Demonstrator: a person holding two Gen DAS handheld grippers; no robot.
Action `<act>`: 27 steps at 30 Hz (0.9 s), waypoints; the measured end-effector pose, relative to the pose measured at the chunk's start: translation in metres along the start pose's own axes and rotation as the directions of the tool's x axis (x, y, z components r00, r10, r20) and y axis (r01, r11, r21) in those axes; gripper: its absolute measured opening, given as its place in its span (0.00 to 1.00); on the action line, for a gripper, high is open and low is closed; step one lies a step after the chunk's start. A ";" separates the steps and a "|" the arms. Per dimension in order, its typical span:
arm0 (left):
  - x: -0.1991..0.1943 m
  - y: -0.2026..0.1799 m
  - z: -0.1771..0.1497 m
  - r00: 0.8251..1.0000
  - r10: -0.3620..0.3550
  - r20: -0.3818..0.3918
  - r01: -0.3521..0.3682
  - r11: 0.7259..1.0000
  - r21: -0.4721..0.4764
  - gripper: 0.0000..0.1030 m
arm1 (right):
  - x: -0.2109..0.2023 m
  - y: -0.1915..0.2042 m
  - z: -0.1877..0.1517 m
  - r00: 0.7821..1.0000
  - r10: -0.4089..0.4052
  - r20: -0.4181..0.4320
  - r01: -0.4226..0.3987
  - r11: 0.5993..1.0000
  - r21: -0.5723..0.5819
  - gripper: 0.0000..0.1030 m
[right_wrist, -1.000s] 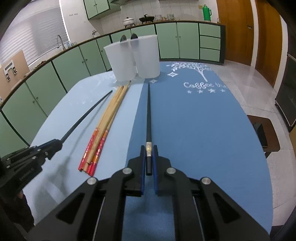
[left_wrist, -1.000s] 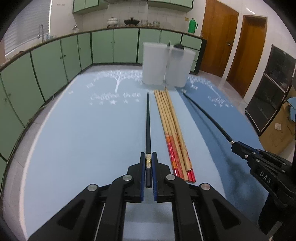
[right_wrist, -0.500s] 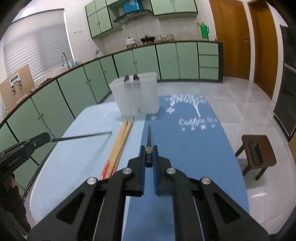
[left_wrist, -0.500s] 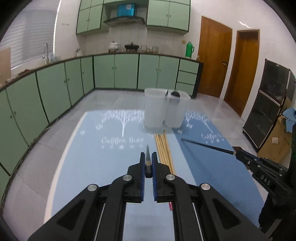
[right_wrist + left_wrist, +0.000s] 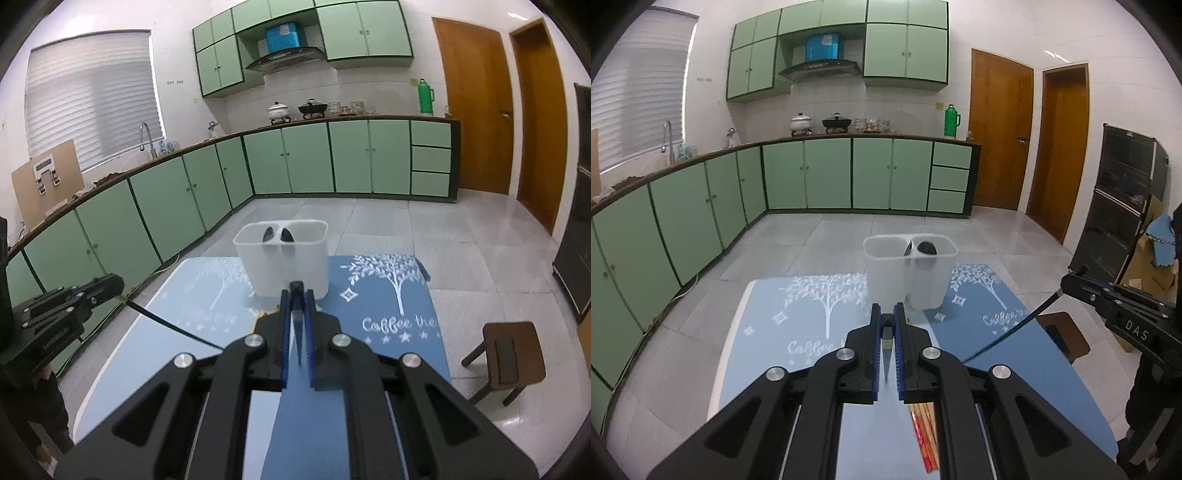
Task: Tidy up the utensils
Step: 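Lift both black chopsticks and carry them over the holder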
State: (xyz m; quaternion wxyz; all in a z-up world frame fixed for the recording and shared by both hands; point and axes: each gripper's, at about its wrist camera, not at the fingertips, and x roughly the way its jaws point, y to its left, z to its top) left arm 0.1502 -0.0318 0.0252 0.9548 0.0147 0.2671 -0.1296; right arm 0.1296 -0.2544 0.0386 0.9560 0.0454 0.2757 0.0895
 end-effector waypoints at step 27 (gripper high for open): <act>0.012 -0.003 0.122 0.976 -0.079 0.204 0.073 0.997 0.035 0.06 | -0.009 -0.024 0.148 0.985 0.116 0.127 -0.113 0.993 -0.029 0.06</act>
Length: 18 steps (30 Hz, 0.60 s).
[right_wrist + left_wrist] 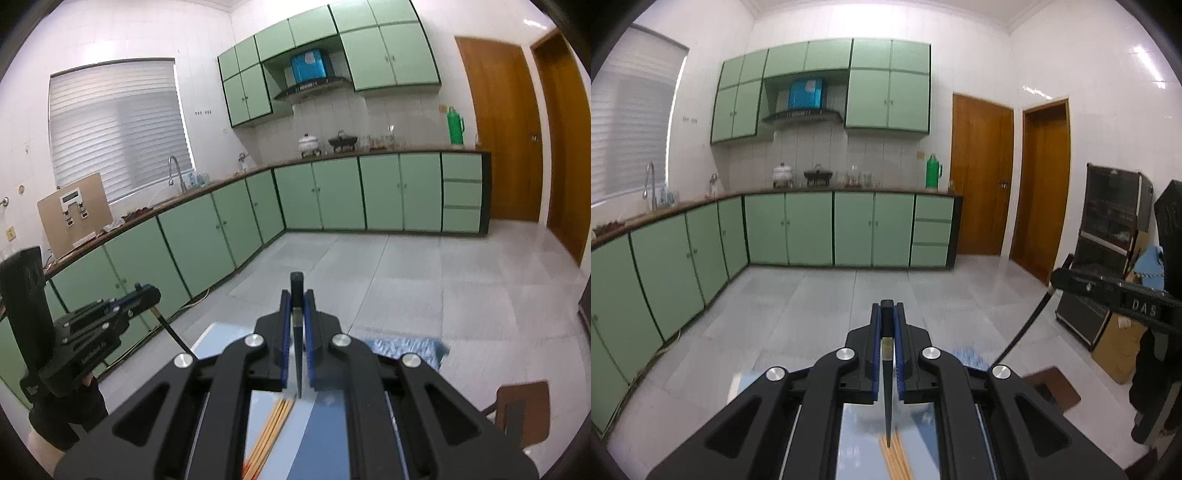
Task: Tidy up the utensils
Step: 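Lift both black chopsticks and carry them over the holder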
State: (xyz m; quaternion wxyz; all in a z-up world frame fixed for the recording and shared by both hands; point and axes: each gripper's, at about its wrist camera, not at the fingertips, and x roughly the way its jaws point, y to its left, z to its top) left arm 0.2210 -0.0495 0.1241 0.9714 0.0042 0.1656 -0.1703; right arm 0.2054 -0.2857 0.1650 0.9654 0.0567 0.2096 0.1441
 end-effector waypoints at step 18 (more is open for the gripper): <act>0.129 0.000 0.017 0.999 0.022 0.026 -0.022 1.000 0.017 0.06 | 0.134 -0.033 0.020 0.995 -0.084 -0.060 0.084 0.996 -0.003 0.06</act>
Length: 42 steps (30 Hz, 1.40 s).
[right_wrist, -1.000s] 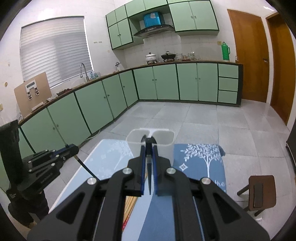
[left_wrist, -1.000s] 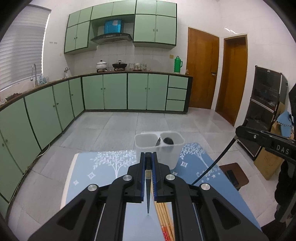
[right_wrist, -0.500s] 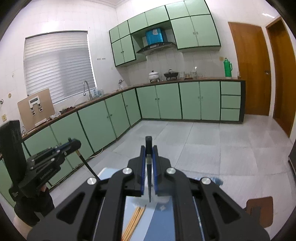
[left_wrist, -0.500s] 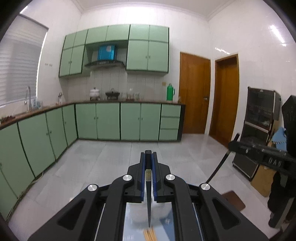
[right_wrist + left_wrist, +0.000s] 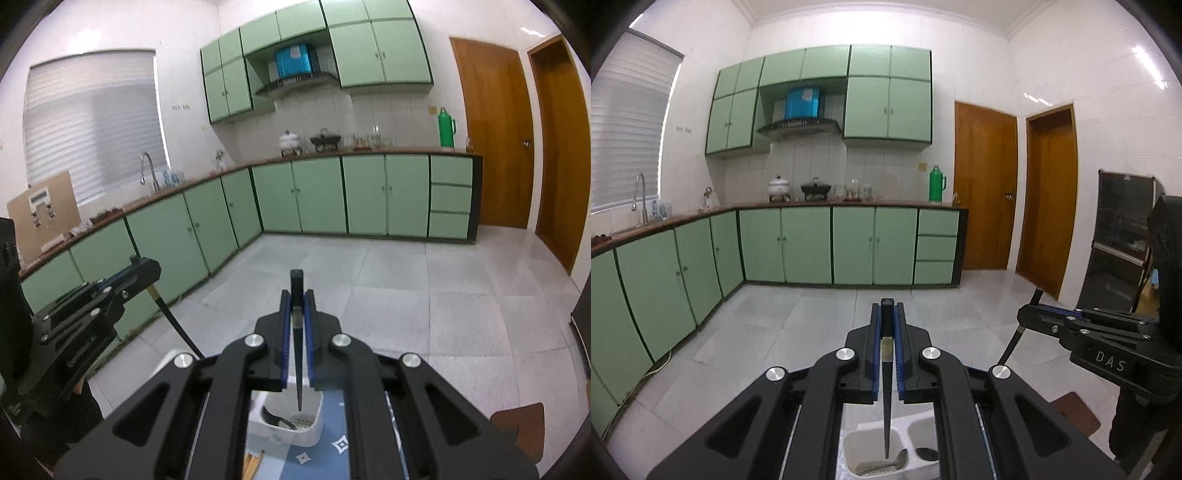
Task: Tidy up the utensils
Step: 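Lift both black chopsticks and carry them over the holder, then open both tools to drop the black chopsticks into the holder, then move both tools back toward the wooden chopstick bundle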
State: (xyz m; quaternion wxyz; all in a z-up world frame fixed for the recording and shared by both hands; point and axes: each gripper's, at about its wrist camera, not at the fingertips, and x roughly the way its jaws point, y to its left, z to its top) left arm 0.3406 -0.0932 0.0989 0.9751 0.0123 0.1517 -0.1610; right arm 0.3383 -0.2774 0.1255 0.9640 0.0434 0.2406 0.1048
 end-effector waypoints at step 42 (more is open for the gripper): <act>-0.134 0.021 -0.275 0.905 0.099 -0.415 -0.163 0.979 -0.124 0.63 | -0.079 0.060 -0.306 0.959 -0.057 -0.277 0.096 0.987 0.129 0.83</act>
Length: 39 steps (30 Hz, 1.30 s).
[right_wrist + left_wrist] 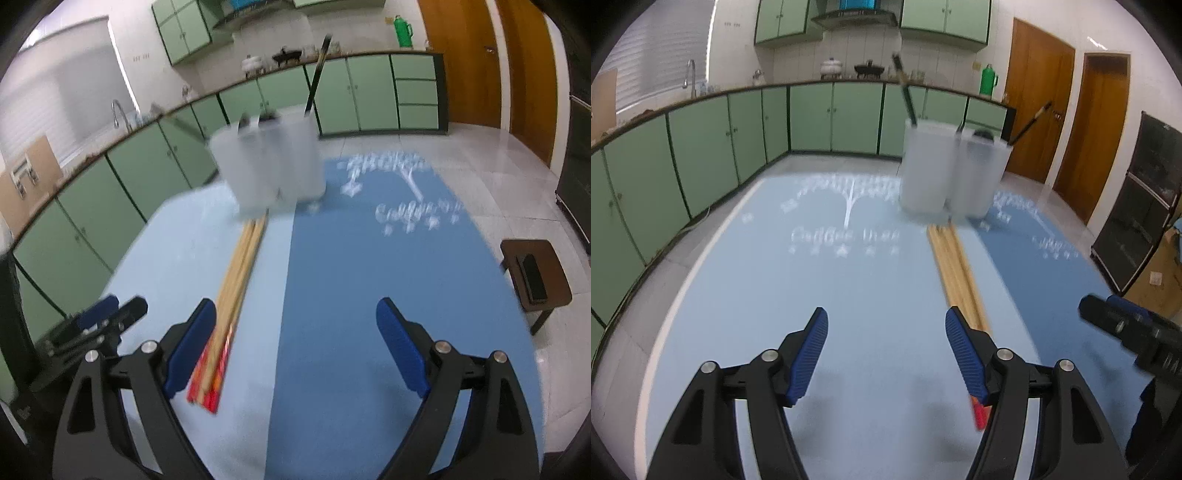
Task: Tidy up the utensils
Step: 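Move both tools back toward the wooden chopstick bundle, then grasp one plain wooden chopstick from the bundle with the right tool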
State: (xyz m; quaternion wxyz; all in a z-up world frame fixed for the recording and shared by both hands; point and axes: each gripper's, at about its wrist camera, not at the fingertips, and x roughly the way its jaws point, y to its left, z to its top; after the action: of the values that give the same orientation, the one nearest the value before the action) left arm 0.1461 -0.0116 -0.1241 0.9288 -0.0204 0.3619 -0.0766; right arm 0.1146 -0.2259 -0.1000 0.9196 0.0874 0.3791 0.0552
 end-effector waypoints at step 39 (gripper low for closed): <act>0.010 0.047 -0.020 0.990 0.078 -0.118 -0.084 0.995 -0.047 0.63 | 0.027 0.063 -0.033 0.988 0.068 -0.137 -0.085 0.990 -0.116 0.07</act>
State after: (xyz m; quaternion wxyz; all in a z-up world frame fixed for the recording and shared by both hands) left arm 0.1459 0.0339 -0.1500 0.9077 -0.0252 0.4178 -0.0303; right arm 0.1081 -0.1559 -0.1295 0.8931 0.0420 0.4317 0.1191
